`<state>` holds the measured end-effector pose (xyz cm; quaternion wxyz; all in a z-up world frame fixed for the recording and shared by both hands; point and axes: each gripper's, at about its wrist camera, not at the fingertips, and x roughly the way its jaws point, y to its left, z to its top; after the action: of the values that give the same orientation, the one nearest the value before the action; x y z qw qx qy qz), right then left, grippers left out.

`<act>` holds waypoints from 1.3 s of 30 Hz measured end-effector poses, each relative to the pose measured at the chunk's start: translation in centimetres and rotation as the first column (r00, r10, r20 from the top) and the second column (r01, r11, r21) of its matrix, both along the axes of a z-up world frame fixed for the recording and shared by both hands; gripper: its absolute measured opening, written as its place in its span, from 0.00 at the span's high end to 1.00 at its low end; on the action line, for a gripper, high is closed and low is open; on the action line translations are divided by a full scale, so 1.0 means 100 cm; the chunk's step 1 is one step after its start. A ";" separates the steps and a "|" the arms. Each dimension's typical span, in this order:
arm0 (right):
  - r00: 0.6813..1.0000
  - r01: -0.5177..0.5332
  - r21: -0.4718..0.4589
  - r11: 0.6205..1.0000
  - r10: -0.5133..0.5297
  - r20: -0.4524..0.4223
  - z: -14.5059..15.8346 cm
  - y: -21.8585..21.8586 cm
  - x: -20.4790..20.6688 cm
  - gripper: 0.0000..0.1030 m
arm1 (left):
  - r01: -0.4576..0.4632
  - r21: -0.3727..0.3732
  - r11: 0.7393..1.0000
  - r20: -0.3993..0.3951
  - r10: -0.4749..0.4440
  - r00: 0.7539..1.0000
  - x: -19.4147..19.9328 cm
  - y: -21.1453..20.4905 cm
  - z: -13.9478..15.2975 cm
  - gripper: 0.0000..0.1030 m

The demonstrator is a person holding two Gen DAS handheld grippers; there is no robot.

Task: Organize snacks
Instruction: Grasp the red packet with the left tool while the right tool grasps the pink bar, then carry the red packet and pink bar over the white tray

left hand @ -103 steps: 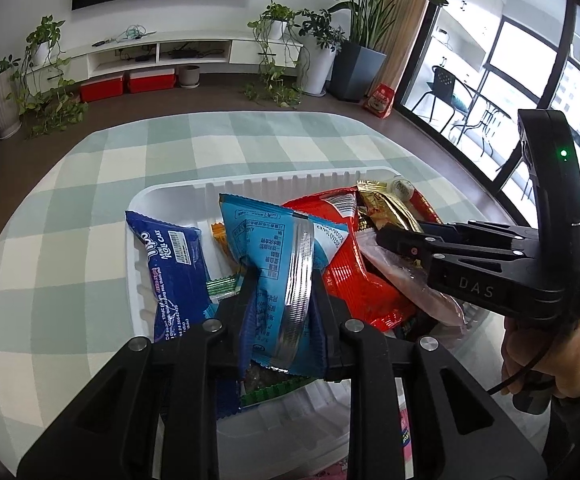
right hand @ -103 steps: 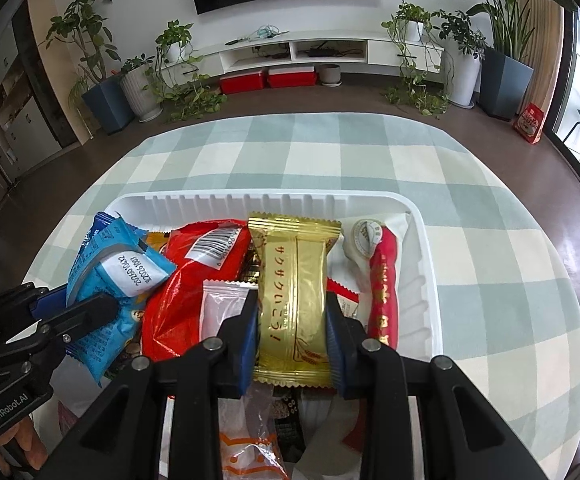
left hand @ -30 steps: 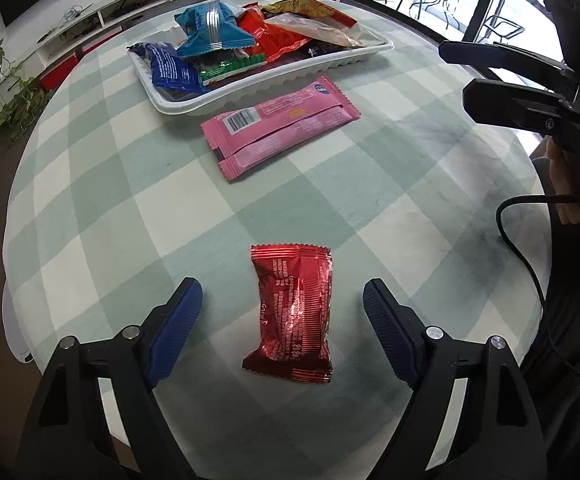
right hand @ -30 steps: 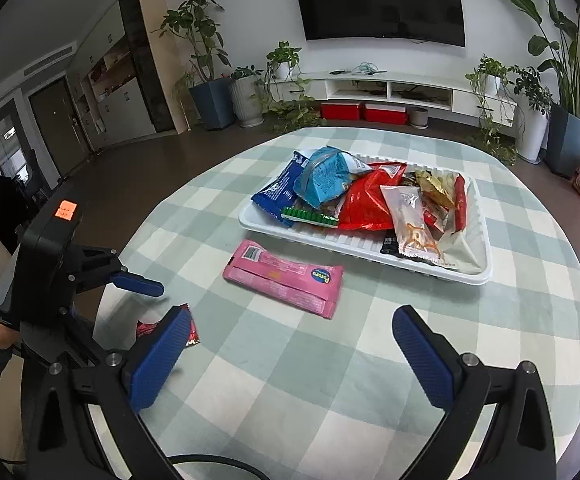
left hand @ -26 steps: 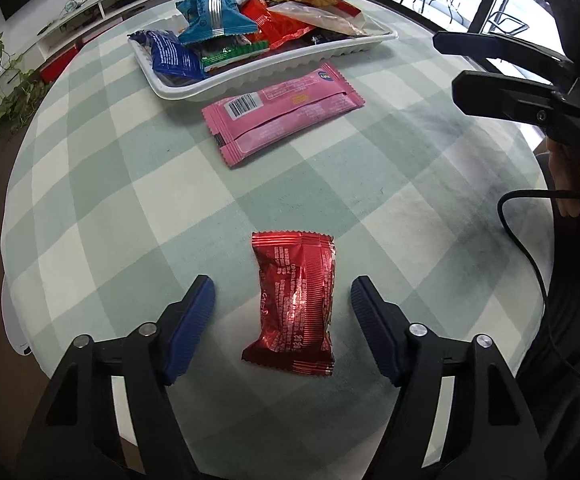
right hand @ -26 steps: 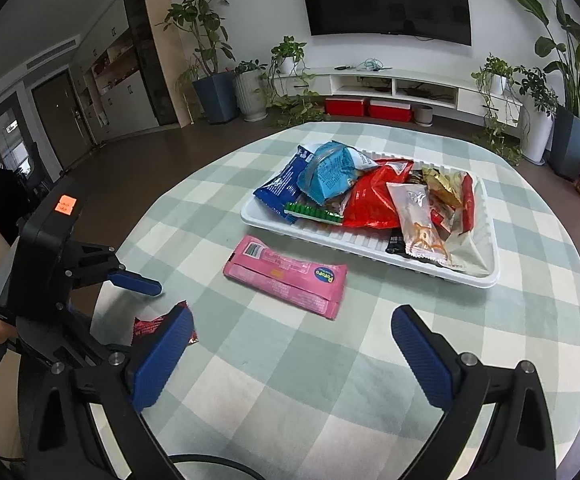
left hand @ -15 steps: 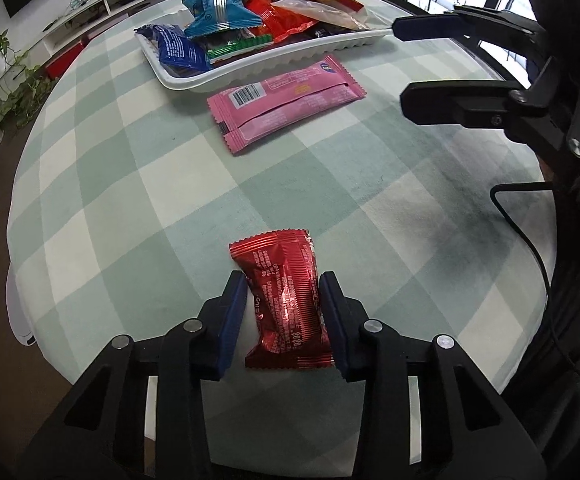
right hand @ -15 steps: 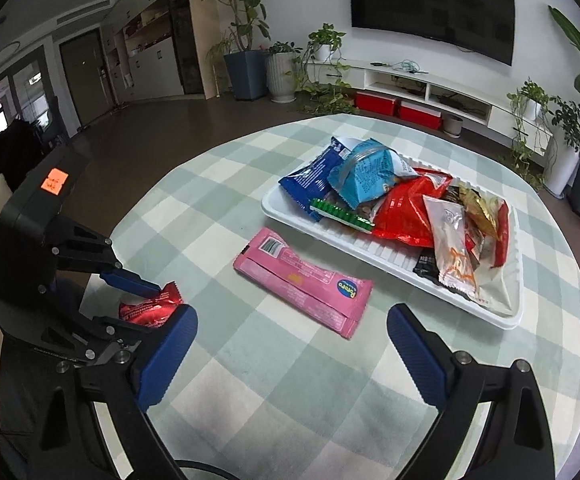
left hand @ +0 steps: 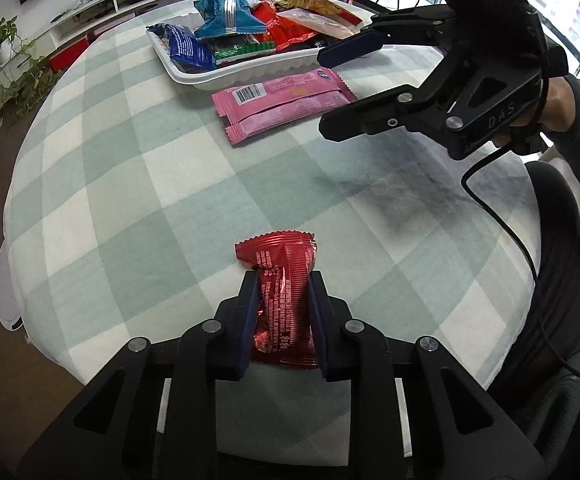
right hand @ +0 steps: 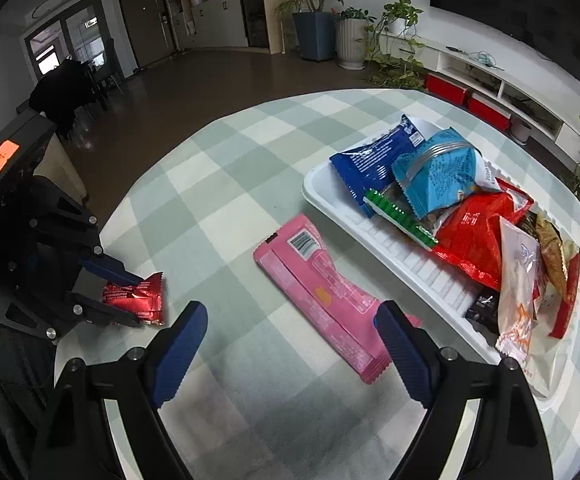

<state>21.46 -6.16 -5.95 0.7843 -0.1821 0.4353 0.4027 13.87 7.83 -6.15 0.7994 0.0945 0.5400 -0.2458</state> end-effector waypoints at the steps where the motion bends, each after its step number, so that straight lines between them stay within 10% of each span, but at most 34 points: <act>1: 1.000 -0.007 -0.013 1.000 0.007 0.001 -0.001 0.003 0.002 0.14 | 0.003 0.000 1.000 -0.004 -0.003 1.000 -0.001 0.000 0.000 0.79; 15: 0.996 -0.081 -0.187 0.979 0.072 -0.056 -0.033 0.036 0.029 0.28 | -0.005 -0.022 1.000 -0.001 0.005 1.000 0.001 0.003 -0.002 0.79; 19: 0.996 -0.058 -0.179 0.982 0.045 -0.079 -0.029 0.029 0.029 0.67 | -0.018 -0.031 0.999 0.010 0.019 1.000 0.001 0.006 0.000 0.79; 26: 0.991 0.027 -0.179 0.984 -0.050 -0.124 -0.025 0.010 0.019 0.78 | -0.038 -0.051 0.998 0.034 0.040 0.999 -0.002 0.007 0.004 0.79; 33: 0.974 0.190 -0.014 0.982 -0.191 -0.123 -0.003 -0.027 -0.012 0.80 | -0.087 -0.123 0.989 0.060 0.095 0.994 -0.002 0.009 0.015 0.79; 39: 0.923 0.375 0.185 0.908 -0.346 -0.170 0.017 -0.082 -0.035 0.80 | -0.122 -0.207 0.971 0.105 0.146 0.984 0.011 0.007 0.041 0.79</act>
<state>17.95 -14.35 -4.20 0.8295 0.0145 0.4668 0.3063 14.99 8.51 -2.02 0.8505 -0.0083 0.4690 -0.2378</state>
